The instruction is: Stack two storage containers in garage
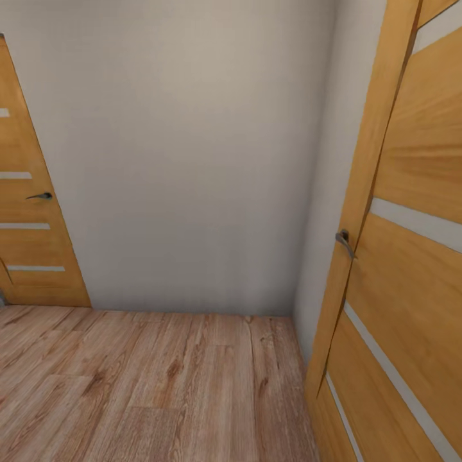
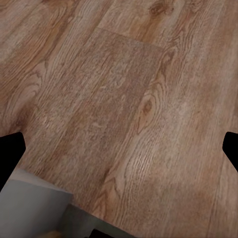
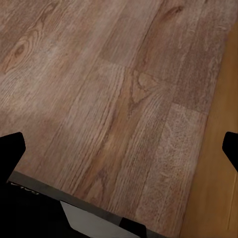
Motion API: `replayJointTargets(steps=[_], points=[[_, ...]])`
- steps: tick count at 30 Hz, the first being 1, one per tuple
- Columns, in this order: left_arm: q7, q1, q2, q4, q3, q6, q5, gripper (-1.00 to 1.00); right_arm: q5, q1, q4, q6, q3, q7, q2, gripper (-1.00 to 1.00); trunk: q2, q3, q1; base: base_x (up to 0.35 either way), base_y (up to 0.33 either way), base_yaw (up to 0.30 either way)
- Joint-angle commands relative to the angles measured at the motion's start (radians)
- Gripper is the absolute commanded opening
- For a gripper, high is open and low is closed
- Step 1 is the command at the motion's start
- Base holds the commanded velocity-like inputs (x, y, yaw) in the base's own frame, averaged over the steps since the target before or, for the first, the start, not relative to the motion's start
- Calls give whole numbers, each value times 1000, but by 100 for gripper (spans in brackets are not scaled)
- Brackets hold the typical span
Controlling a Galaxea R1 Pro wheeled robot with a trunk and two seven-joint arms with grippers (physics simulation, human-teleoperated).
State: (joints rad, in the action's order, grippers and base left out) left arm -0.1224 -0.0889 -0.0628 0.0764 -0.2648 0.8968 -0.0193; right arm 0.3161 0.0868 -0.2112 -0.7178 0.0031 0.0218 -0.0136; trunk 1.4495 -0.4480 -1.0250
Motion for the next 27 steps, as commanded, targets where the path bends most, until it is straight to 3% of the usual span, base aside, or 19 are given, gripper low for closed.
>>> replayJointTargets(steps=[1, 11, 19, 27], points=[[-5, -2, 0, 3, 4, 5, -2, 100, 0, 1, -2, -1, 0, 2, 0, 100, 1, -1, 0, 0, 0, 0], [-5, -2, 0, 3, 5, 0, -1, 100, 0, 1, -2, 3, 0, 3, 0, 100, 1, -1, 0, 9, 0, 0], [-5, -2, 1, 3, 6, -4, 1, 100, 0, 1, -2, 6, 0, 3, 0, 100, 1, -1, 0, 251, 0, 0], [-5, -2, 1, 3, 4, -3, -1, 100, 0, 1, -2, 7, -1, 3, 0, 100, 1, -1, 0, 39, -4, 0]])
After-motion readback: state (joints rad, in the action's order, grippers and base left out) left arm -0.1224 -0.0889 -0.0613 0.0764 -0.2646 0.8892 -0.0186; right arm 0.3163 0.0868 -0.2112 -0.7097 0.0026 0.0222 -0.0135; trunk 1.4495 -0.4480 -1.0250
